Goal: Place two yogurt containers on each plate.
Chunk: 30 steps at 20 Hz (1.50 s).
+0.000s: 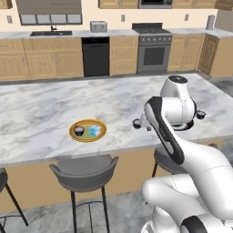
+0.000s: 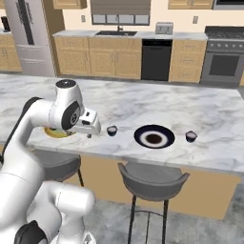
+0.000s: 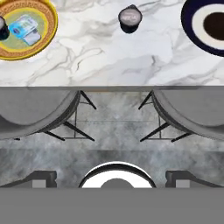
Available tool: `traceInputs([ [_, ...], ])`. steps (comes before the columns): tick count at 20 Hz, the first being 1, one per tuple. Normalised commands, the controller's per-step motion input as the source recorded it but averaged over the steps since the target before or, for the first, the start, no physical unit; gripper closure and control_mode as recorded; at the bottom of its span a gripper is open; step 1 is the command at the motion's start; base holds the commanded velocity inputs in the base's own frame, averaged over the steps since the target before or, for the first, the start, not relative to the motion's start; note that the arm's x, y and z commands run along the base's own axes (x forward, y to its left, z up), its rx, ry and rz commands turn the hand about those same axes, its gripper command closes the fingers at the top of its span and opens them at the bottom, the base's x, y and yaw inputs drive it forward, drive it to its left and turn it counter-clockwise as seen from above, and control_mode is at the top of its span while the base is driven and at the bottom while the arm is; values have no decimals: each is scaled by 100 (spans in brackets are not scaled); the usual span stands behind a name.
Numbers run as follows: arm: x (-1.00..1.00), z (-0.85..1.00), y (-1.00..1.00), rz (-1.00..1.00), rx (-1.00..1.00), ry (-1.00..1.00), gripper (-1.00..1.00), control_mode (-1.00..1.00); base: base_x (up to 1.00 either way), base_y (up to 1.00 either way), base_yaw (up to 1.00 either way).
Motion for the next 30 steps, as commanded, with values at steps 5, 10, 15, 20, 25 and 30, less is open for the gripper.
traceInputs([
  [5, 0, 0, 0, 0, 0, 0, -100, 100, 0, -92, 0],
  [10, 0, 0, 0, 0, 0, 0, -100, 100, 4, -76, -1],
  [15, 0, 0, 0, 0, 0, 0, -100, 100, 15, -55, 0],
  [20, 0, 0, 0, 0, 0, 0, -100, 100, 36, -16, 0],
  [25, 0, 0, 0, 0, 0, 0, -100, 100, 14, 21, 0],
  [30, 0, 0, 0, 0, 0, 0, -100, 100, 9, 46, -5],
])
